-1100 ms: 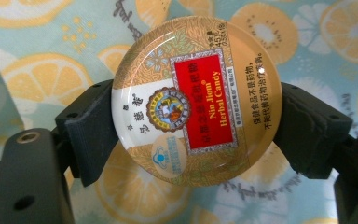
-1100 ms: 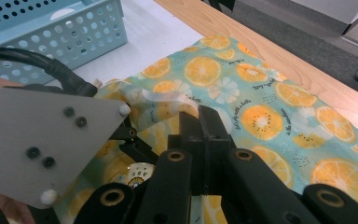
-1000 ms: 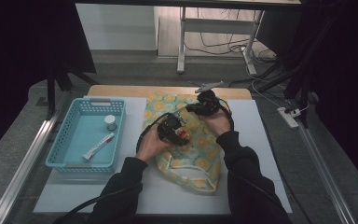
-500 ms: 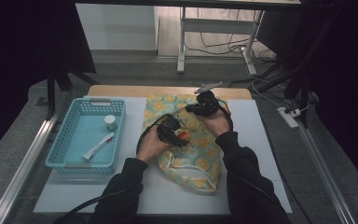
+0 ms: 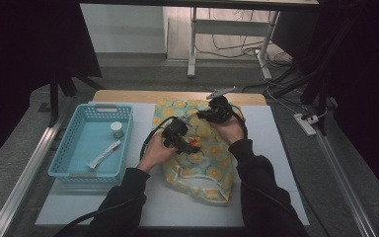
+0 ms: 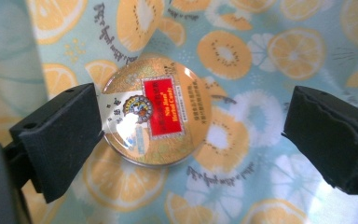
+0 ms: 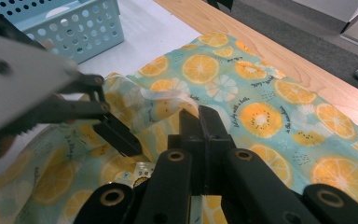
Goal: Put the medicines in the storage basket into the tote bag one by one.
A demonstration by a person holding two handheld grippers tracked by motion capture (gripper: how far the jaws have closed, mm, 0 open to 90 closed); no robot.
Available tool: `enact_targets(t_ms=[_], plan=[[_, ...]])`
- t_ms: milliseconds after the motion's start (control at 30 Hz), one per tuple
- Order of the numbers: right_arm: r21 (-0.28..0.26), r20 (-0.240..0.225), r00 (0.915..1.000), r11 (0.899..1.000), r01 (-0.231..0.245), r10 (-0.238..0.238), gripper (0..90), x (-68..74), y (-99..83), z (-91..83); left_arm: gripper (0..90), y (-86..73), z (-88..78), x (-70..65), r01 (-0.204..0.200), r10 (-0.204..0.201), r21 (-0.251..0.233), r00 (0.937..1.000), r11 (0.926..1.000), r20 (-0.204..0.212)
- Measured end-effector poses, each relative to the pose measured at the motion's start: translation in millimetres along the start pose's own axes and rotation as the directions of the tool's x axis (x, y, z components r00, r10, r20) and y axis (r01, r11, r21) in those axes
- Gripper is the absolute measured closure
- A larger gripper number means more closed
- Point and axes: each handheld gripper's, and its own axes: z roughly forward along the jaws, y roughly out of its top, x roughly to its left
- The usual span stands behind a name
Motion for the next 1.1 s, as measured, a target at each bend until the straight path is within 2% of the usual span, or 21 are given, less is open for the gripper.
enact_targets(t_ms=[100,333,500,733,867,1000,1100], plan=[[-0.001,0.002,1.0,1.0,0.003,-0.003,90.0,-0.2,0.0,-0.9,2.7,0.8,-10.2,-3.0,0.006,-0.006,-0.023,0.9995,0.9997,0.03],[-0.002,0.0,1.0,1.0,0.003,-0.003,90.0,-0.5,-0.7,-1.6,1.4,-4.6,-31.6,-7.0,-0.012,0.013,-0.039,0.9991,0.9992,0.04],[-0.002,-0.001,1.0,1.0,0.007,-0.007,90.0,0.4,-0.9,-1.4,2.2,-11.8,-46.4,-5.4,0.014,-0.008,-0.07,0.9964,0.9974,0.085],[-0.002,-0.001,1.0,1.0,0.008,-0.008,90.0,1.2,-1.7,-1.7,1.6,-24.6,-71.3,-1.5,0.02,-0.013,-0.107,0.9973,0.9941,0.072],[-0.001,-0.001,1.0,1.0,0.009,-0.009,90.0,1.2,-2.5,-2.0,0.0,-34.7,-89.5,3.0,0.021,-0.016,-0.123,0.9989,0.9921,0.044],[0.0,0.0,1.0,1.0,0.008,-0.008,90.0,1.5,-3.2,-1.4,0.0,-46.6,-108.3,9.6,0.041,-0.037,-0.152,0.9989,0.9875,0.029],[0.0,-0.001,1.0,1.0,0.009,-0.009,90.0,2.1,-3.7,-0.6,0.0,-56.4,-120.2,13.7,0.05,-0.05,-0.159,0.9987,0.986,0.002]])
